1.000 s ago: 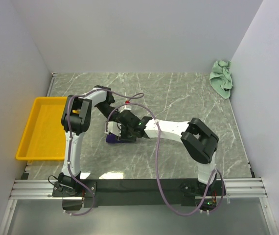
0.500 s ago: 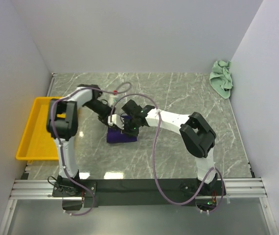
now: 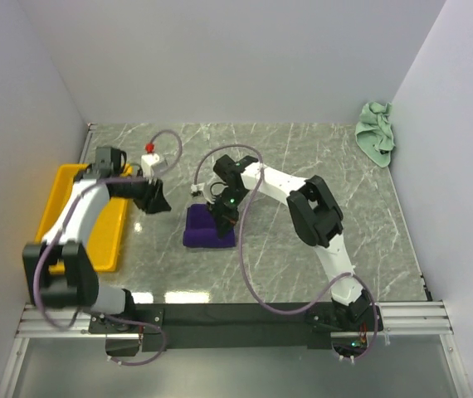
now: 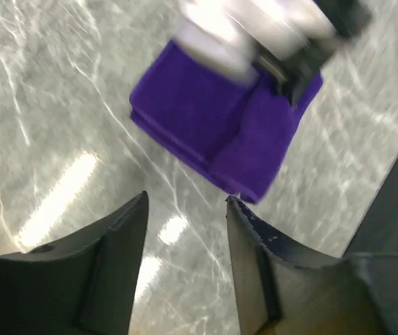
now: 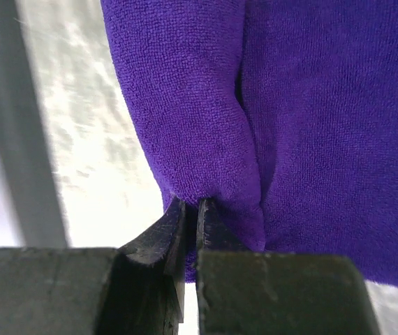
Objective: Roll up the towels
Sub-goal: Roll the towel
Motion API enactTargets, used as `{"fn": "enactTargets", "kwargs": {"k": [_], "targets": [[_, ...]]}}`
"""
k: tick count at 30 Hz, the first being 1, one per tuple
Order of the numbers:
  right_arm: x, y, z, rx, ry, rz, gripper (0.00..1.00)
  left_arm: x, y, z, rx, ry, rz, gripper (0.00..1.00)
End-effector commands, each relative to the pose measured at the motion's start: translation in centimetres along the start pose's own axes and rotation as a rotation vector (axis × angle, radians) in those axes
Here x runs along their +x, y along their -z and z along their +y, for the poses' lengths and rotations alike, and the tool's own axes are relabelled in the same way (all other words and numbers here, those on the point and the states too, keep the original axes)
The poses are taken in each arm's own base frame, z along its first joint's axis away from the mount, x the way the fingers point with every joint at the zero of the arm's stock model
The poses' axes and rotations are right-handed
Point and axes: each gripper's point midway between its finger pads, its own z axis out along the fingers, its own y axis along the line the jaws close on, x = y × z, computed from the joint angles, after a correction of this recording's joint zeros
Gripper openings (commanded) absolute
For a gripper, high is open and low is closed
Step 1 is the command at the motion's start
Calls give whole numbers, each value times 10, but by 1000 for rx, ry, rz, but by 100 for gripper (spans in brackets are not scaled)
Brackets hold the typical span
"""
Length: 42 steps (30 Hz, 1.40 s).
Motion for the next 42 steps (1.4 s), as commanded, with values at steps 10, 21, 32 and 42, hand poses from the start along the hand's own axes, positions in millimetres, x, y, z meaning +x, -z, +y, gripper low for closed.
{"fn": "enactTargets", "kwargs": {"k": [10, 21, 32, 42], "targets": [[55, -44, 2, -343, -499, 120, 0, 62, -43, -69, -120, -624, 83, 59], [65, -59, -20, -300, -552, 118, 0, 76, -106, -100, 13, -902, 164, 59], [48, -20, -39, -101, -455, 25, 20, 119, -121, -98, 151, -788, 378, 13], [-29, 124, -63, 243, -314, -350, 56, 153, -92, -126, 286, -542, 570, 1]]}}
